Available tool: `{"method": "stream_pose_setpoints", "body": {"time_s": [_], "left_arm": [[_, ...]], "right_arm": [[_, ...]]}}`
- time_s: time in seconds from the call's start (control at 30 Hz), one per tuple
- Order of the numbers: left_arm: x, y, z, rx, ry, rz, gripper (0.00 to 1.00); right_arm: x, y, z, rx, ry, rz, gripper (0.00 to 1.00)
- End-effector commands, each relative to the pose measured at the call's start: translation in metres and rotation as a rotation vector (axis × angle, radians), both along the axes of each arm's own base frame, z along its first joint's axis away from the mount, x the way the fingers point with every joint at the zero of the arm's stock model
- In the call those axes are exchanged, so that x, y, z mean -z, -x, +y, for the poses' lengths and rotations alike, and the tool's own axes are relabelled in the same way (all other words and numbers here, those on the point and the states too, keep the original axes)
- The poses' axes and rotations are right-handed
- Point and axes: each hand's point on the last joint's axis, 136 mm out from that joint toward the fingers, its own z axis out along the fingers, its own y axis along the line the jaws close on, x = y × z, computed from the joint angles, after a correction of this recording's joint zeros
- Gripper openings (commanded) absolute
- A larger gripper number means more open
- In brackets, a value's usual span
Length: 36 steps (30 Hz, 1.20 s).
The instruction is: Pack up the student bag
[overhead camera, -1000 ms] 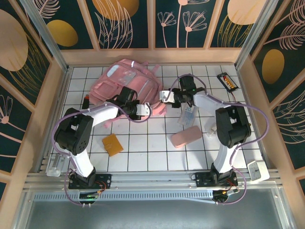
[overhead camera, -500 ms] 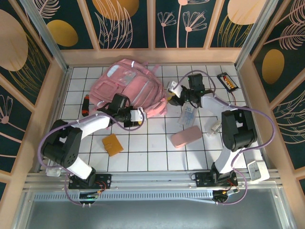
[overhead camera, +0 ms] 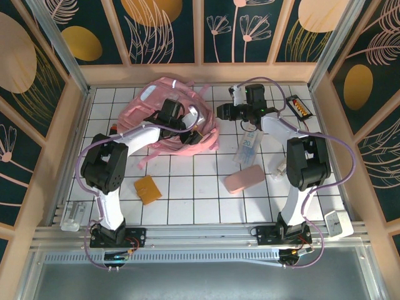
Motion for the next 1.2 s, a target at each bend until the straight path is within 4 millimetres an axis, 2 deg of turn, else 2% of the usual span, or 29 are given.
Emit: {"method": "stream_pose_setpoints", "body": {"time_s": [0.0,0.07,0.13,0.33,0.47,0.6,0.67,0.73,0.77,0.8,0.83,0.9,1.03,1.17], "left_arm": [[0.003,0.015,-0.010,0.041,0.050,0.100,0.62],[0.006,0.017,-0.014,0.062,0.057,0.122,0.63],[0.010,0.016,-0.016,0.065,0.053,0.125,0.62],[0.027,0.006,-0.013,0.044,0.008,0.115,0.58],[0.029,0.009,-0.017,0.077,0.015,0.106,0.45],[0.031,0.017,-0.019,0.137,0.016,0.110,0.23],[0.035,0.023,-0.018,0.162,0.006,0.116,0.16],[0.039,0.025,-0.016,0.167,-0.003,0.120,0.17],[0.042,0.026,-0.016,0.164,-0.007,0.124,0.24],[0.042,0.026,-0.016,0.160,-0.006,0.130,0.37],[0.042,0.026,-0.016,0.159,-0.001,0.136,0.45],[0.040,0.030,-0.018,0.171,0.015,0.148,0.51],[0.043,0.030,-0.020,0.170,0.007,0.158,0.52],[0.056,0.030,-0.016,0.160,-0.049,0.152,0.39]], "right_arm": [[0.007,0.013,0.006,-0.067,-0.001,0.085,0.46],[0.014,0.019,0.013,-0.138,0.002,0.126,0.46],[0.030,0.022,0.017,-0.183,0.036,0.172,0.46],[0.058,0.016,0.025,-0.223,0.182,0.155,0.46],[0.071,0.018,0.033,-0.267,0.200,0.190,0.46],[0.083,0.031,0.038,-0.315,0.209,0.232,0.46],[0.087,0.037,0.038,-0.327,0.205,0.250,0.46],[0.091,0.042,0.035,-0.333,0.212,0.264,0.46],[0.093,0.045,0.034,-0.334,0.218,0.272,0.46],[0.093,0.047,0.032,-0.335,0.222,0.274,0.46],[0.093,0.048,0.031,-0.335,0.224,0.275,0.46],[0.091,0.051,0.030,-0.339,0.226,0.277,0.46],[0.090,0.054,0.027,-0.349,0.241,0.285,0.45],[0.090,0.061,0.024,-0.366,0.252,0.308,0.44]]}}
